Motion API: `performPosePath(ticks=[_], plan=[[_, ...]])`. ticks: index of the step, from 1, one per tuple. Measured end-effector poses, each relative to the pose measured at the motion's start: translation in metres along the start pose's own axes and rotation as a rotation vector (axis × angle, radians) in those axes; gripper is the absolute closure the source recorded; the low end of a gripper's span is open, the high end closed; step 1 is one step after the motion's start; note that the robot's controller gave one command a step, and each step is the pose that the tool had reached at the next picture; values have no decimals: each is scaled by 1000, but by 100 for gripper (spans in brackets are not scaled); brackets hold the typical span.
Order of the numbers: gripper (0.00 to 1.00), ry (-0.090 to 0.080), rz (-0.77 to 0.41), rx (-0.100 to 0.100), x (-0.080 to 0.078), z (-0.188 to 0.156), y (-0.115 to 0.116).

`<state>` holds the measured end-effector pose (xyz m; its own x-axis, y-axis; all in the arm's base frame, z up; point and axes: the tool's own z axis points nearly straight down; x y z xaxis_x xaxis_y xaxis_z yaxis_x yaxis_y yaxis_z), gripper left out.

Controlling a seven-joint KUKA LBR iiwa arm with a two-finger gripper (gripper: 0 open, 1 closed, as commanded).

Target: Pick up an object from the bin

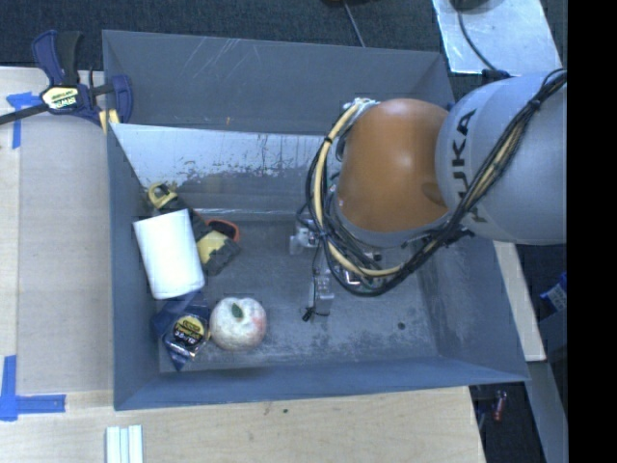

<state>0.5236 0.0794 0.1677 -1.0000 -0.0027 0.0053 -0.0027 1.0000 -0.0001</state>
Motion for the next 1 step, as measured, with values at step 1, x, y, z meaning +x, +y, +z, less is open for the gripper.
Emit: performPosePath(ticks=[1], plan=[[0, -8, 3, -1, -2, -5, 0]])
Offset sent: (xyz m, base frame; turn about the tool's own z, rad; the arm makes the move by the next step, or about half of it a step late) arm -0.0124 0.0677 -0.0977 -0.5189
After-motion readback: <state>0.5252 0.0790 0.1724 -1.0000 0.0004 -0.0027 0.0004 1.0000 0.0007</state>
